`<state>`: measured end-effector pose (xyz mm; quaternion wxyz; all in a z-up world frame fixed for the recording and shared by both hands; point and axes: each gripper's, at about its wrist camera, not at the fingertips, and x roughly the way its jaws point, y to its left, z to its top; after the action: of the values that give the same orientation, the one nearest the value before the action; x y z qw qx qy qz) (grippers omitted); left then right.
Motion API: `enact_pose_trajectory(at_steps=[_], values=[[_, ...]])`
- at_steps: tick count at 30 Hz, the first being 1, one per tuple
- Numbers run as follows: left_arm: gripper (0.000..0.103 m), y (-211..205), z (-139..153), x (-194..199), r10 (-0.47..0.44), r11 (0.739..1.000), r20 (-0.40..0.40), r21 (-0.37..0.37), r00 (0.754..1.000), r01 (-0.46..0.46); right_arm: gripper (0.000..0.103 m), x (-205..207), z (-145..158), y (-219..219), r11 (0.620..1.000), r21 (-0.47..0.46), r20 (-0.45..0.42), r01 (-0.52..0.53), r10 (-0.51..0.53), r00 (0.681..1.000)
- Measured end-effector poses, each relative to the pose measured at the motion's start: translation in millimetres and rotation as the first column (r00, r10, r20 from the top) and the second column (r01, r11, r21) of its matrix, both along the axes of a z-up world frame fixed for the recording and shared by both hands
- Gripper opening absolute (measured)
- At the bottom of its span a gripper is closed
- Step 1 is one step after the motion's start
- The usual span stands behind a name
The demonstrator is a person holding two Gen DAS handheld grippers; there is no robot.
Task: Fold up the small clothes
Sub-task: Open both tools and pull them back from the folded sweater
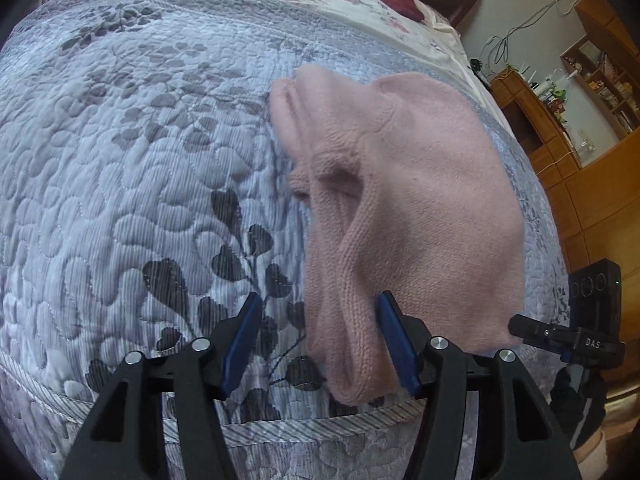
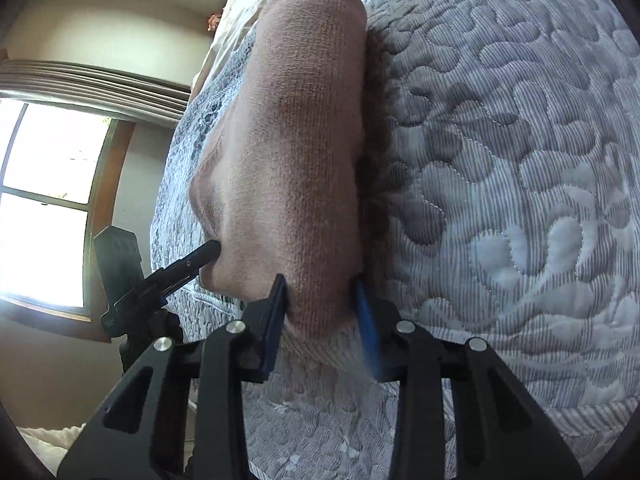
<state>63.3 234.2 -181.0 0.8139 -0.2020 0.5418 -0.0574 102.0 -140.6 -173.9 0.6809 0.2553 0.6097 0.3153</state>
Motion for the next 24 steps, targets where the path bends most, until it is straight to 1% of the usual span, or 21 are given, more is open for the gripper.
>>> enact_pose_trajectory(at_steps=[3, 6, 8, 9, 10, 11, 14, 15, 16, 18, 19, 21, 24], values=[[0.064, 3, -8, -4, -0.002, 1.0, -0.001, -0.008, 1.0, 0.002, 0.033, -2, -13, -5, 1.0, -0.017, -0.018, 0.011, -0.011, 1.0], [0.065, 3, -10, -7, -0.006, 1.0, 0.004, 0.0, 1.0, 0.006, 0.034, -3, -15, -4, 0.999, -0.023, -0.02, 0.023, -0.023, 1.0], [0.065, 1, -7, -8, -0.008, 1.0, -0.003, 0.014, 1.0, 0.008, 0.036, -6, -14, -5, 0.999, -0.035, -0.014, 0.027, -0.027, 1.0], [0.065, -1, -3, -9, -0.009, 1.0, -0.006, 0.025, 1.0, 0.009, 0.038, -1, -11, 6, 0.999, -0.044, -0.012, 0.031, -0.031, 0.999], [0.065, -2, 1, -11, -0.009, 0.999, -0.006, 0.038, 1.0, 0.009, 0.04, 0, -3, 18, 0.998, -0.055, -0.003, 0.034, -0.034, 0.999], [0.065, -3, 7, -13, -0.01, 0.999, -0.001, 0.052, 1.0, 0.01, 0.042, -4, 3, 18, 0.997, -0.074, 0.013, 0.032, -0.031, 0.999], [0.064, -7, 26, -25, -0.015, 0.994, 0.016, 0.111, 1.0, 0.013, 0.057, -16, 29, 26, 0.981, -0.191, 0.098, 0.024, -0.005, 0.995], [0.065, -9, 32, -28, -0.016, 0.992, 0.016, 0.125, 1.0, 0.014, 0.067, -22, 36, 29, 0.974, -0.226, 0.125, 0.028, 0.001, 0.992], [0.07, -11, 38, -34, -0.014, 0.991, 0.018, 0.135, 1.0, 0.012, 0.073, -28, 44, 30, 0.968, -0.247, 0.148, 0.035, 0.002, 0.989], [0.073, -14, 49, -46, -0.004, 0.989, 0.032, 0.15, 0.999, 0.0, 0.077, -41, 57, 34, 0.956, -0.289, 0.179, 0.053, 0.0, 0.984], [0.074, -16, 55, -52, -0.002, 0.988, 0.038, 0.156, 0.999, -0.004, 0.081, -46, 62, 35, 0.944, -0.322, 0.195, 0.066, -0.002, 0.981], [0.078, -19, 64, -64, 0.009, 0.985, 0.045, 0.17, 0.999, -0.017, 0.087, -58, 71, 35, 0.919, -0.383, 0.231, 0.096, -0.005, 0.973], [0.079, -23, 76, -80, 0.02, 0.984, 0.052, 0.175, 0.998, -0.028, 0.09, -75, 80, 35, 0.887, -0.446, 0.253, 0.118, -0.001, 0.967]])
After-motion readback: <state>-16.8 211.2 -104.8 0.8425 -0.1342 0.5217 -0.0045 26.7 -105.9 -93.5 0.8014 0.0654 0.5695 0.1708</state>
